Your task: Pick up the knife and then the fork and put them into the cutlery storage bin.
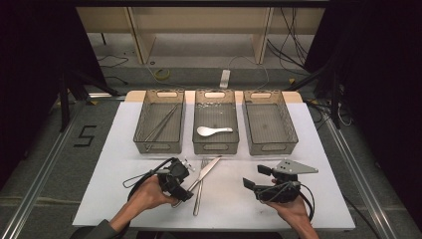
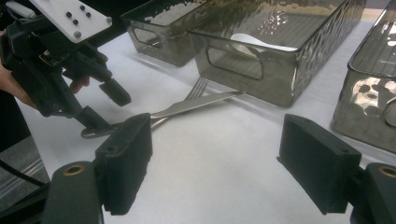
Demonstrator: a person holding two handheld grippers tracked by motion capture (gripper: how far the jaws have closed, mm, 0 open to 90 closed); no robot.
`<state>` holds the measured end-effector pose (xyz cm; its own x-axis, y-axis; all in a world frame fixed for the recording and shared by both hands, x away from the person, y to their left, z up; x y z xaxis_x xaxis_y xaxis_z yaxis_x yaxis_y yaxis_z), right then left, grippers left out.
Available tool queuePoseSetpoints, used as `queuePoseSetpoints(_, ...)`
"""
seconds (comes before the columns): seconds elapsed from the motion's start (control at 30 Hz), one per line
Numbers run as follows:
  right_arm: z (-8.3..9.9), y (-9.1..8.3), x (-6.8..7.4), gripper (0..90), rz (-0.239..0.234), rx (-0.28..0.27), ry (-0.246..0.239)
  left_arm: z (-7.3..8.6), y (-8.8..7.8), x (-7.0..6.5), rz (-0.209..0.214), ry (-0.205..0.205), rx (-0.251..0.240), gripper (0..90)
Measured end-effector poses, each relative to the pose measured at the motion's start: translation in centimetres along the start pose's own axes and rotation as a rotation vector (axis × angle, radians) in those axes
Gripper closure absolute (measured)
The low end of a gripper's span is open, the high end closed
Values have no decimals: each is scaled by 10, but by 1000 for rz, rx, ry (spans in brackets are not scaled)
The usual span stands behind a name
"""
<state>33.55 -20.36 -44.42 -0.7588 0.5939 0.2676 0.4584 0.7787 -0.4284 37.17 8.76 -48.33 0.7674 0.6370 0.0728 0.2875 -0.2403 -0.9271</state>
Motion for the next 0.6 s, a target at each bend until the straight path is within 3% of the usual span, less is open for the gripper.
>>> queuePoseSetpoints(0.6, -1, 4, 5, 270, -11, 22, -20, 1, 8, -2, -10, 22, 38, 577)
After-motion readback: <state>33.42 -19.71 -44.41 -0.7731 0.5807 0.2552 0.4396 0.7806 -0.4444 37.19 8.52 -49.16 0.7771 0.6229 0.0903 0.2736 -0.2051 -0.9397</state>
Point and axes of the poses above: each handheld gripper's, and its own axes: y roughly forward along the jaws, z roughly out of its underside, x roughly to its left, the point moved 3 cm from there along y, roughly forward along the jaws, and after that the axes turned 9 degrees about -z, right-handed, at the moved point
